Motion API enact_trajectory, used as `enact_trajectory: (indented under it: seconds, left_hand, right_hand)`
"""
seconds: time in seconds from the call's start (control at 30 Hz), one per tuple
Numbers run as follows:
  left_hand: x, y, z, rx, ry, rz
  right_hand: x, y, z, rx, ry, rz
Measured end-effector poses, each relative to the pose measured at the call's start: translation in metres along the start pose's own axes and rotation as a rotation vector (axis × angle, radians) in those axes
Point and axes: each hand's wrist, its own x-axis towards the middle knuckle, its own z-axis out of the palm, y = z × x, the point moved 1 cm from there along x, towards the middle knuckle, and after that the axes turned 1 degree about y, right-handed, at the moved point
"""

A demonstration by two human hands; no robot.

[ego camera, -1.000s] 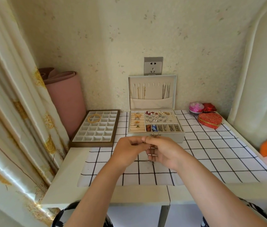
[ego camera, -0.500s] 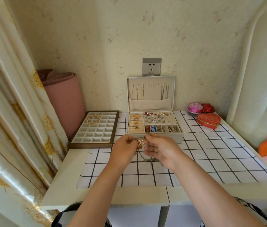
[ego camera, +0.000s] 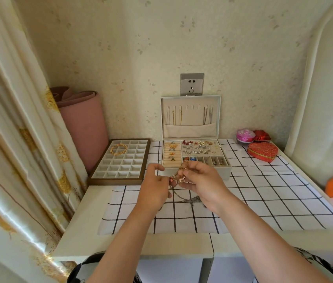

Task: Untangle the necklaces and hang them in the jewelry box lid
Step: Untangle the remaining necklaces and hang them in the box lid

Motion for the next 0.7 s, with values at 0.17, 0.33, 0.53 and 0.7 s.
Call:
enact_trajectory:
  seconds: [0.17,0.33,0.53,0.7]
  left_hand:
    - [0.006,-0.005,-0.006,0.312,-0.030,0.244]
    - [0.006,-0.004,-0.015,0.569,-0.081,0.277]
    - [0.015,-0.014,-0.033,0.731,-0.125,0.135]
    - [0.016,-0.017,-0.038,0.945,-0.009,0.184]
  right_hand:
    - [0.000,-0.007,-0.001,0.277,0.021,0.115]
    - [-0.001,-0.008,-0.011,-0.100,0.080,0.089]
    - [0.001,-0.007,-0.022,-0.188,-0.004,0.109]
    - [0.002,-0.003,-0.026,-0.387,-0.002,0.104]
